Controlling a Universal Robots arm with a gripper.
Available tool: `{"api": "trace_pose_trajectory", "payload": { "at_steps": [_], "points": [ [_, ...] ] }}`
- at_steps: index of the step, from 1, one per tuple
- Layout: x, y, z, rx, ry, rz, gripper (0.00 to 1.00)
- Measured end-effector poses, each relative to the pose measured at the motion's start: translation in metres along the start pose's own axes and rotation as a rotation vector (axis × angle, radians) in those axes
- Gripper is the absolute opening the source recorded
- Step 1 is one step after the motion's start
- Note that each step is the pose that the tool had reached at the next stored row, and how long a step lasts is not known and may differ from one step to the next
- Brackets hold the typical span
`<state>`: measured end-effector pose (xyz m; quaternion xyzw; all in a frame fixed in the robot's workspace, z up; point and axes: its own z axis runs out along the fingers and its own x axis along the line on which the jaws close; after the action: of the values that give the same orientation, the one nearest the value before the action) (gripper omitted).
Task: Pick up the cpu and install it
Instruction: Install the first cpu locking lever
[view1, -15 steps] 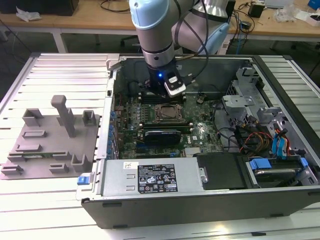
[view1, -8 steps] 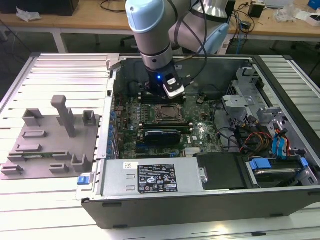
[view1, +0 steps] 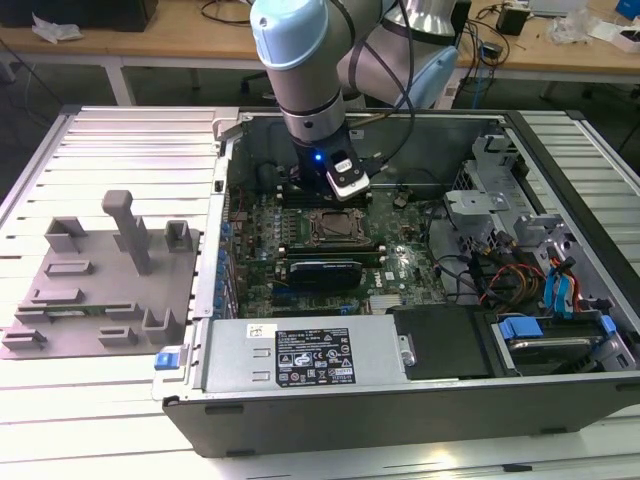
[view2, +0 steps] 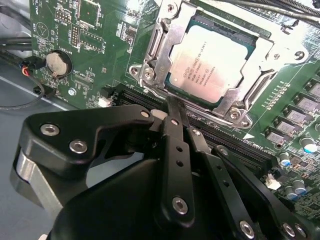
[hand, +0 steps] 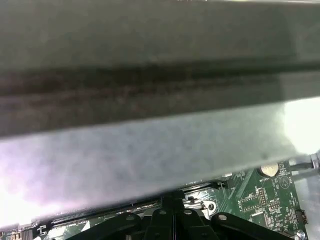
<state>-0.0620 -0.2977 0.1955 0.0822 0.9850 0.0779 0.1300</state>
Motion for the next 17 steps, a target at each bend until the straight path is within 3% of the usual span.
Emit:
{"api": "trace_pose_trajectory", "payload": {
  "at_steps": [13,17],
  "points": [
    [-0.0061,0.0005,0.0016,-0.0030,0.0003,0.001,0.11],
    [-0.0081,0.0019,-0.0060,-0.0032,0.0004,0.001,0.11]
  ]
}}
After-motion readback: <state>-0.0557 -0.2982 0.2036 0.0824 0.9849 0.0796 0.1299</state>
